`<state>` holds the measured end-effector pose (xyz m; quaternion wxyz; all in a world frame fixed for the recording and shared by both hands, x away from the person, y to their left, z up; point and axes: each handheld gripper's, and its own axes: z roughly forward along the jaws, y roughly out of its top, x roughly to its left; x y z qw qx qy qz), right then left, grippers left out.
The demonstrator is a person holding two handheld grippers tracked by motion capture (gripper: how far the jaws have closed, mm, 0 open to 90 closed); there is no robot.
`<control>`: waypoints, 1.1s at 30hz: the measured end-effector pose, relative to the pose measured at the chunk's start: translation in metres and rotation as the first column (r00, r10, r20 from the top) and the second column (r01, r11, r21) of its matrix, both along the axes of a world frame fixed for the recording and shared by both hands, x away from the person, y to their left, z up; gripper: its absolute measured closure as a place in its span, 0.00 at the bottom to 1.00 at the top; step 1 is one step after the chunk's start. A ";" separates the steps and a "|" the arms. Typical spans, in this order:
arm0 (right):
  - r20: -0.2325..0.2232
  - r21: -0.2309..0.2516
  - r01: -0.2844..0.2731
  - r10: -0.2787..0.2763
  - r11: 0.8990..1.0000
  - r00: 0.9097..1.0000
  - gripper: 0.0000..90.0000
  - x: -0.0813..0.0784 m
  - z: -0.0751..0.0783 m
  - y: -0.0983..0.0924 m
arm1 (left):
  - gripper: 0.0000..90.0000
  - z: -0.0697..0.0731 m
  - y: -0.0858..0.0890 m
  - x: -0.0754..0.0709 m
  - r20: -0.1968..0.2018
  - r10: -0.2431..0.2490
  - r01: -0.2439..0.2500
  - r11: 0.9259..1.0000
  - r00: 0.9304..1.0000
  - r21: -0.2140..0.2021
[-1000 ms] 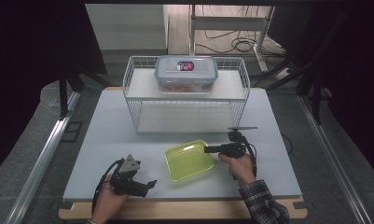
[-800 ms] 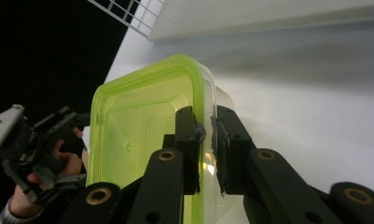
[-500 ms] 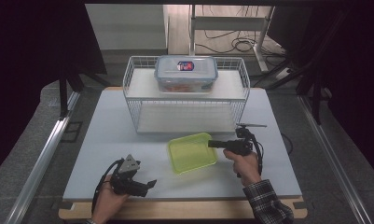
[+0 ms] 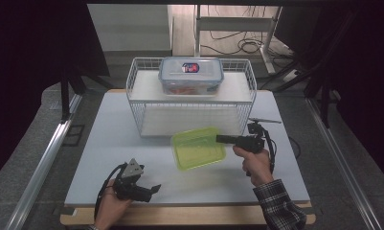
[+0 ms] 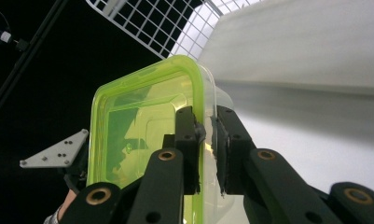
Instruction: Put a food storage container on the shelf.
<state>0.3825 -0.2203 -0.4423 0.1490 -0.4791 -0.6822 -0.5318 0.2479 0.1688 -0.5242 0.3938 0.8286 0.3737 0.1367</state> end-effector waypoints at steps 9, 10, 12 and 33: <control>0.021 0.023 0.007 -0.008 1.000 1.000 0.89 0.003 0.022 -0.001 | 0.06 0.001 0.002 0.000 0.003 0.002 -0.002 1.000 1.000 -0.001; 0.022 0.021 0.010 -0.010 1.000 1.000 0.89 0.003 0.024 -0.001 | 0.06 0.001 0.001 0.000 0.004 0.001 -0.001 1.000 1.000 -0.001; 0.028 0.021 0.011 -0.011 1.000 1.000 0.89 0.004 0.028 -0.001 | 0.06 0.001 0.001 0.000 0.004 0.001 -0.001 1.000 1.000 -0.001; 0.087 0.056 0.059 -0.064 0.997 0.994 0.89 0.018 0.077 -0.003 | 0.06 0.002 0.005 0.000 0.015 0.013 -0.013 1.000 1.000 -0.013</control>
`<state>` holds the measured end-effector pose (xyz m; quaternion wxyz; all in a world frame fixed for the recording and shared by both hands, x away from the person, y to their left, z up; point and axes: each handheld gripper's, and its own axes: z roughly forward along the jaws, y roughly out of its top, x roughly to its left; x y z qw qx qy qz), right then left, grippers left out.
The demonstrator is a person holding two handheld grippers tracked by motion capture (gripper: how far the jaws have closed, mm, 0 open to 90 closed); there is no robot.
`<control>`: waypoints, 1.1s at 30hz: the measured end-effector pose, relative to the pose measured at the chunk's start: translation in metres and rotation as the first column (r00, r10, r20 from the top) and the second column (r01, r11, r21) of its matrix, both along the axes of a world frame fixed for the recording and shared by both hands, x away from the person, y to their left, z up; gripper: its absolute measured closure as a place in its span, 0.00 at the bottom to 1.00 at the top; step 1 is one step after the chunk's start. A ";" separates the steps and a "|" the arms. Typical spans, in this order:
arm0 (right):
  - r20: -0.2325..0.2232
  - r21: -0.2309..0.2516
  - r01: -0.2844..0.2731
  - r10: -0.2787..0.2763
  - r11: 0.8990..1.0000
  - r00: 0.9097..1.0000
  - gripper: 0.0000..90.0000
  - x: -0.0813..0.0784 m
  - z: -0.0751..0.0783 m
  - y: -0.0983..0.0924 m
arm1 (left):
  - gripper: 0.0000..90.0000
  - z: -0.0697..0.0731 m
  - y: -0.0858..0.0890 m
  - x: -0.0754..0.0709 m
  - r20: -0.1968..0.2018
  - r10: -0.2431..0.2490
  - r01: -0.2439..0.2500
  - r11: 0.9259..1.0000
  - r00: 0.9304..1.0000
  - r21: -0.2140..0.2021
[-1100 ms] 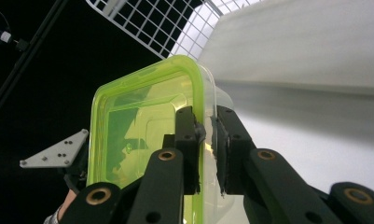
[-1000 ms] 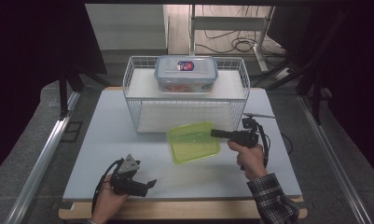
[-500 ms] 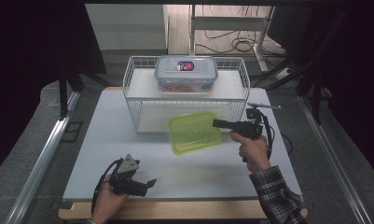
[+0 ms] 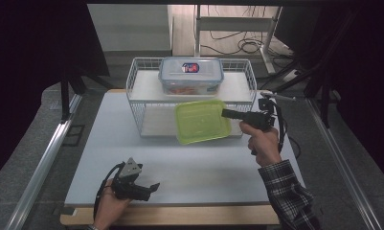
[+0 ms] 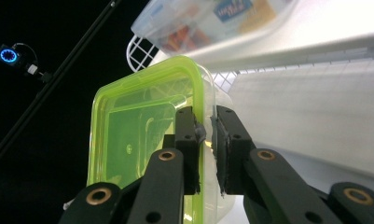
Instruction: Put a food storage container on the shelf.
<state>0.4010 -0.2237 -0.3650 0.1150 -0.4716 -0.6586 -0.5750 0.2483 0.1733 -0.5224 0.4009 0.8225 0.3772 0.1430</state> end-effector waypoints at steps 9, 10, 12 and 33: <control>0.037 -0.007 0.031 -0.031 0.999 0.999 0.89 0.006 0.023 0.001 | 0.06 -0.001 0.000 0.000 -0.003 0.001 -0.001 1.000 1.000 0.000; 0.040 -0.008 0.035 -0.035 0.999 0.999 0.89 0.007 0.026 0.001 | 0.06 -0.001 0.000 0.000 -0.003 0.001 -0.001 1.000 1.000 0.000; 0.046 -0.006 0.039 -0.039 0.999 0.998 0.89 0.009 0.031 0.001 | 0.06 -0.001 0.000 0.000 -0.005 0.001 -0.001 1.000 1.000 -0.001; 0.110 -0.021 0.113 -0.110 0.993 0.988 0.89 0.033 0.079 0.014 | 0.05 -0.002 0.001 0.001 -0.012 -0.014 0.014 1.000 1.000 -0.023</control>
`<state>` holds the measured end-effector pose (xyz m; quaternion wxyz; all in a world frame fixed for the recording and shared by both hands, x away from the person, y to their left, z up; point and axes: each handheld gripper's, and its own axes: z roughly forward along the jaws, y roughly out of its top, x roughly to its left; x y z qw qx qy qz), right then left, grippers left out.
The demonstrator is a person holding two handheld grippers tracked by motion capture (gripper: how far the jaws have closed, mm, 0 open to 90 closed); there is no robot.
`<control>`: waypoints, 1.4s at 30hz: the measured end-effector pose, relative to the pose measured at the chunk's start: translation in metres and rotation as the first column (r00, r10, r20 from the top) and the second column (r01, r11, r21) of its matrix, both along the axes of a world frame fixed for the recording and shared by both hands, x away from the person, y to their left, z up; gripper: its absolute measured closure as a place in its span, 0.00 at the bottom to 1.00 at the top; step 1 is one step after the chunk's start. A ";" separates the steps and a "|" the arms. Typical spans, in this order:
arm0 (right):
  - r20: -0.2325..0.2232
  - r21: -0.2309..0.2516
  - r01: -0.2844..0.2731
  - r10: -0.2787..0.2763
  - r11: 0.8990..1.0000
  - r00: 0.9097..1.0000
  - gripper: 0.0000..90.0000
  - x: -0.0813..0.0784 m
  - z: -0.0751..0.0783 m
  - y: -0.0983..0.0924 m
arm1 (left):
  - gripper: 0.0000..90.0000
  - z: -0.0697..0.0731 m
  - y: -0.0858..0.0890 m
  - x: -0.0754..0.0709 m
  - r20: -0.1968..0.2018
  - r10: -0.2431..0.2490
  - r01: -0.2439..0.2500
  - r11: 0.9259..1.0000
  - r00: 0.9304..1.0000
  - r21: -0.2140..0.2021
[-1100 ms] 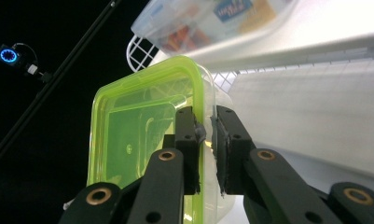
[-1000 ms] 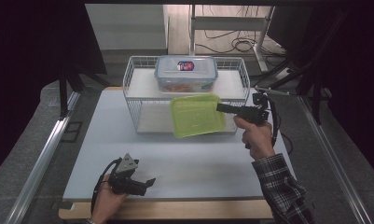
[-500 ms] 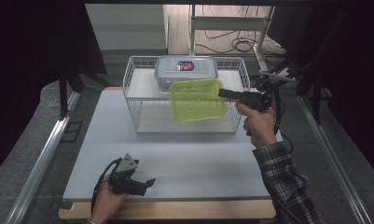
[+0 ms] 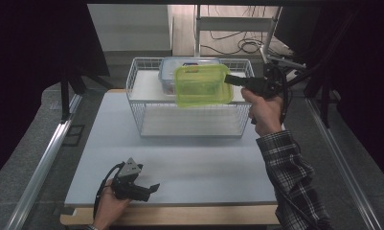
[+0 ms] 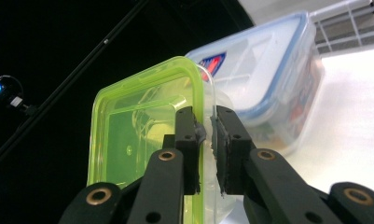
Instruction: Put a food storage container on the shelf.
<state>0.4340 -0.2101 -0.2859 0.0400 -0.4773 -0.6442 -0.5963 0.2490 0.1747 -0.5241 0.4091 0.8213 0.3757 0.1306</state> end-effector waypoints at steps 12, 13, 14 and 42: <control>0.029 -0.033 0.075 -0.074 0.997 0.997 0.89 0.021 0.021 0.015 | 0.05 0.000 0.001 0.000 -0.001 0.001 -0.001 1.000 1.000 0.001; 0.038 -0.041 0.083 -0.081 0.996 0.996 0.89 0.022 0.022 0.016 | 0.05 0.000 0.001 0.000 -0.001 0.001 -0.001 1.000 1.000 0.000; 0.044 -0.046 0.094 -0.092 0.995 0.995 0.89 0.023 0.024 0.018 | 0.05 0.000 0.001 0.000 -0.001 0.001 -0.001 1.000 1.000 -0.002; 0.059 -0.103 0.180 -0.175 0.978 0.983 0.85 0.051 0.027 0.051 | 0.05 -0.001 -0.001 -0.001 -0.007 -0.013 0.013 1.000 1.000 0.003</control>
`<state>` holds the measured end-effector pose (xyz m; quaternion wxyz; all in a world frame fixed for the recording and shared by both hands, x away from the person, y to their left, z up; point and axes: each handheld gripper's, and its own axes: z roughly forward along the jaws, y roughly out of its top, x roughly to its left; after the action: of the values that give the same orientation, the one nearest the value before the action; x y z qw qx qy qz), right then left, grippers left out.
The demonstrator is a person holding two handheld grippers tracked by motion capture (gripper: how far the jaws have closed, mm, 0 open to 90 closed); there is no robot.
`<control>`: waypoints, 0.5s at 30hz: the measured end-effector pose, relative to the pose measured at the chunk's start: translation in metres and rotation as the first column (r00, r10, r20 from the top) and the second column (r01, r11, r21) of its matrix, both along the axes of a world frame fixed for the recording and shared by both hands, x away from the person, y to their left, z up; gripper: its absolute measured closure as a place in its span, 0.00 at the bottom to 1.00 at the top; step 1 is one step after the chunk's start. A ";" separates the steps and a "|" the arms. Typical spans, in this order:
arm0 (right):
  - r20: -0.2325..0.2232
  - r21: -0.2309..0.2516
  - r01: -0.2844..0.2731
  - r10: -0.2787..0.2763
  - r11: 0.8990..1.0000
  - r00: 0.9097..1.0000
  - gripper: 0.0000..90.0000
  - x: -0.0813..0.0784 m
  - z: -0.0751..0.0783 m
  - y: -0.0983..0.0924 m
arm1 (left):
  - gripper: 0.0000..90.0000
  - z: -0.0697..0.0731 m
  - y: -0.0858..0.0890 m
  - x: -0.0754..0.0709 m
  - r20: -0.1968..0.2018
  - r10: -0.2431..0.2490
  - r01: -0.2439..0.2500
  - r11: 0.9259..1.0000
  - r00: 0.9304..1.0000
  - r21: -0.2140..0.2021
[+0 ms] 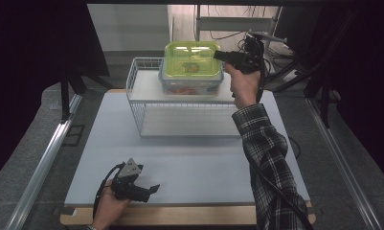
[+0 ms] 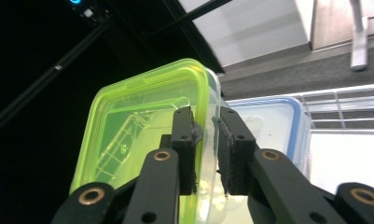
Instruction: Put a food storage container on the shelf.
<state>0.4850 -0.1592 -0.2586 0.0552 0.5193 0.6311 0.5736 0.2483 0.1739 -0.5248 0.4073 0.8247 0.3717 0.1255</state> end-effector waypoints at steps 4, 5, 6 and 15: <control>0.008 -0.029 0.018 -0.018 0.999 1.000 0.83 0.002 0.000 0.003 | 0.05 -0.001 -0.001 0.000 -0.008 -0.009 0.009 1.000 1.000 0.006; 0.009 -0.038 0.024 -0.024 0.999 1.000 0.83 0.002 0.000 0.003 | 0.05 -0.001 -0.001 0.000 -0.008 -0.012 0.012 1.000 1.000 0.006; 0.012 -0.049 0.027 -0.027 0.998 1.000 0.82 0.003 0.000 0.004 | 0.05 -0.001 -0.002 0.000 -0.008 -0.013 0.013 1.000 1.000 0.006; 0.016 -0.073 0.044 -0.043 0.996 0.999 0.79 0.011 -0.002 0.009 | 0.05 -0.001 -0.001 0.000 -0.007 -0.012 0.012 1.000 1.000 0.001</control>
<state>0.4956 -0.1505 -0.2602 0.0915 0.5263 0.6399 0.5524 0.2484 0.1734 -0.5256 0.4064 0.8276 0.3680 0.1201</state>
